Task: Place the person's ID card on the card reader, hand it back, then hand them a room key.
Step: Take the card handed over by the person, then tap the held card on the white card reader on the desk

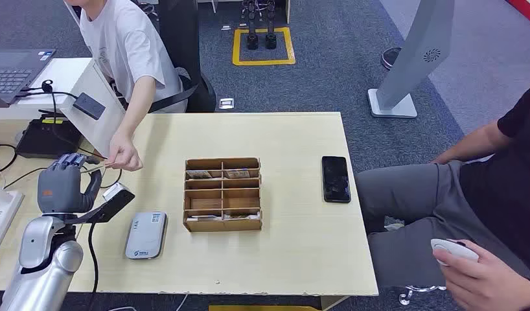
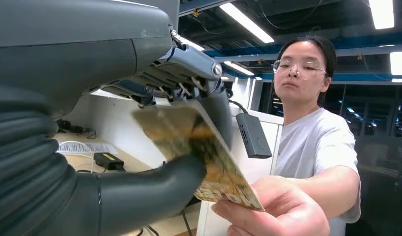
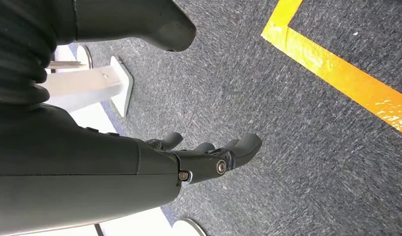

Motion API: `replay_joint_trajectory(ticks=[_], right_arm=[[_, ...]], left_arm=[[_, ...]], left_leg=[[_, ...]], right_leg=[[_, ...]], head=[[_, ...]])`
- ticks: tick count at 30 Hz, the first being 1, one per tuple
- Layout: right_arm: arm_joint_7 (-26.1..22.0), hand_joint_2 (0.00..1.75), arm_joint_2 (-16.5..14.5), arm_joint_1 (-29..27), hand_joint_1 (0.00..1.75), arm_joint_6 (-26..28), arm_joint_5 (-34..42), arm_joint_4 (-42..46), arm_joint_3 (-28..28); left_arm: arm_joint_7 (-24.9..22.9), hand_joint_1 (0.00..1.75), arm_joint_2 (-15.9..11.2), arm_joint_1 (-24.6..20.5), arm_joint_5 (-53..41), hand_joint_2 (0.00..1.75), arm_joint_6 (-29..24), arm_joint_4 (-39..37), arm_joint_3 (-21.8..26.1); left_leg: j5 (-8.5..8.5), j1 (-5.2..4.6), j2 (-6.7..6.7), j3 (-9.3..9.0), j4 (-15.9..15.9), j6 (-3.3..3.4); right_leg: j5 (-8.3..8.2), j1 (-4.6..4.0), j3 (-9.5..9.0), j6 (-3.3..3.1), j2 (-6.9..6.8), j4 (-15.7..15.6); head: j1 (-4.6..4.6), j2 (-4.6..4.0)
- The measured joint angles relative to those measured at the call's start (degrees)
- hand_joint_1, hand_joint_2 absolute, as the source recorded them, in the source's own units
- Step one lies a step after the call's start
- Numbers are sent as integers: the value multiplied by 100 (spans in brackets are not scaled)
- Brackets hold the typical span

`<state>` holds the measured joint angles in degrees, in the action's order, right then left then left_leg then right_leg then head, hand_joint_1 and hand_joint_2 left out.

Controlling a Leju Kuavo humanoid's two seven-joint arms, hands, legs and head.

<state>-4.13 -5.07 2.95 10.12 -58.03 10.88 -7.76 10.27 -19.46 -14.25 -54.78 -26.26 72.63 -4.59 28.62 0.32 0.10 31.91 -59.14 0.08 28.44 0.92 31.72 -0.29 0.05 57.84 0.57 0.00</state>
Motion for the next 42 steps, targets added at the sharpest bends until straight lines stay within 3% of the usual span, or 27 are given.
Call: replay_joint_trajectory(ticks=[8,13,16,22,27,42], right_arm=[[-44,175,0,0,0,8,-11,0,-2],[-69,175,0,-1,0,13,-19,0,-3],[-68,175,0,-2,0,34,-16,0,-16],[-91,175,0,-16,0,116,36,-1,-88],[-93,175,0,-46,0,152,46,-2,-157],[-85,175,0,-60,0,181,36,-2,-233]], left_arm=[[80,175,3,1,174,175,-4,0,0],[515,175,35,32,999,175,119,37,4],[654,175,131,55,1794,175,503,122,35],[355,175,281,99,2943,175,1763,211,86],[275,175,283,456,3575,175,2706,393,198],[157,175,186,1225,3359,175,3050,630,240]], left_leg=[[0,0,0,0,0,0],[0,0,0,0,0,0],[0,0,-1,0,0,0],[0,0,1,1,0,0],[1,1,1,2,1,0],[0,1,0,6,1,0]], right_leg=[[0,0,0,0,0,0],[0,0,0,0,-1,0],[0,0,-1,0,-2,0],[0,0,-1,0,-1,0],[1,0,1,-1,2,1],[1,-1,3,-1,-1,1]], head=[[0,1],[1,1],[1,0],[2,0],[1,0],[2,0]])
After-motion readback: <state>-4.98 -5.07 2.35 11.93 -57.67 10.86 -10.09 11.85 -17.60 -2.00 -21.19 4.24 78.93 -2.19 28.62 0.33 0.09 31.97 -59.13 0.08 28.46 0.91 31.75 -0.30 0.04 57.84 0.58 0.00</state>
